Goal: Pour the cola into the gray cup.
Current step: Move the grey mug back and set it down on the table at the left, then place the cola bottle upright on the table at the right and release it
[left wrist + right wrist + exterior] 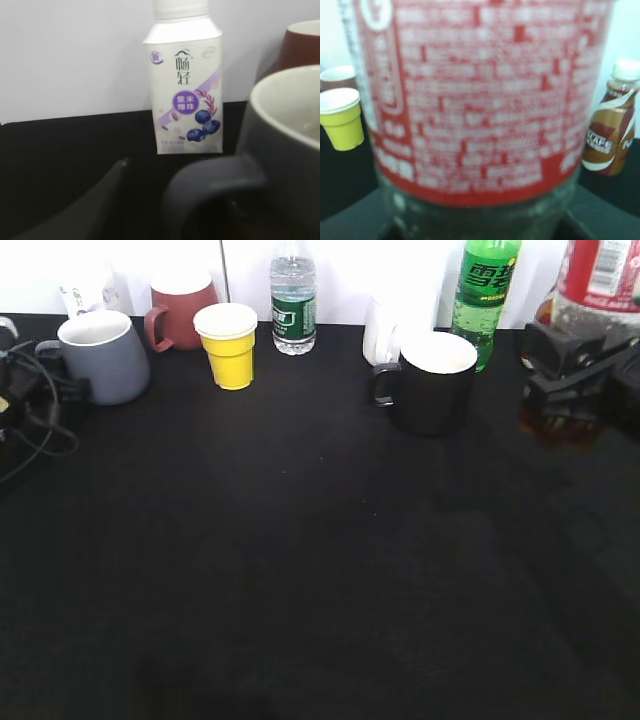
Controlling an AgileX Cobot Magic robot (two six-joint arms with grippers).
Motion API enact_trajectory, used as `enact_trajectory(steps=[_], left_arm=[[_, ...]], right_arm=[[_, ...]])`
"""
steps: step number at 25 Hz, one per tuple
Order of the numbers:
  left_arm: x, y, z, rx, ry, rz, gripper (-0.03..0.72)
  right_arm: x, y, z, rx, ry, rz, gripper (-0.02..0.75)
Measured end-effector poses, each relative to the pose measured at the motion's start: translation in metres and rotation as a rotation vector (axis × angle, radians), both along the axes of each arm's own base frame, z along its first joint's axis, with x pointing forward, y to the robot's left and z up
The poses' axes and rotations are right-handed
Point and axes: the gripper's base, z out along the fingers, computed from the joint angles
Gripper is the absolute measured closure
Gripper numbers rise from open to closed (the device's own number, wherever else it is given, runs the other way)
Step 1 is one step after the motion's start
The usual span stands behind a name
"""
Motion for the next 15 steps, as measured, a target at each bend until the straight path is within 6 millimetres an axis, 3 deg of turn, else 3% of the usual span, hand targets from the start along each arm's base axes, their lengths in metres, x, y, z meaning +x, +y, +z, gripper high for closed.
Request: enact_trajectory(steps=[3, 6, 10, 12, 15], left_arm=[[-0.028, -0.001, 0.013, 0.0, 0.016, -0.004, 0.319], [-0.08, -0.003, 0.036, 0.0, 0.04, -0.007, 0.318], [-0.143, -0.007, 0.088, -0.011, 0.074, -0.027, 0.318], [-0.161, -0.018, 0.112, -0.028, 0.1, -0.074, 0.318], [-0.179, -0.042, 0.13, -0.003, 0.12, -0.171, 0.318]], right_arm=[[0.006, -0.003, -0.007, 0.0, -0.014, -0.058, 0.351], [0.021, -0.013, -0.02, 0.001, -0.071, -0.177, 0.351], [0.075, -0.042, -0.039, 0.003, -0.105, -0.23, 0.351], [0.103, -0.059, -0.053, 0.033, -0.106, -0.191, 0.351], [0.138, -0.054, -0.091, 0.009, -0.06, -0.106, 0.351]])
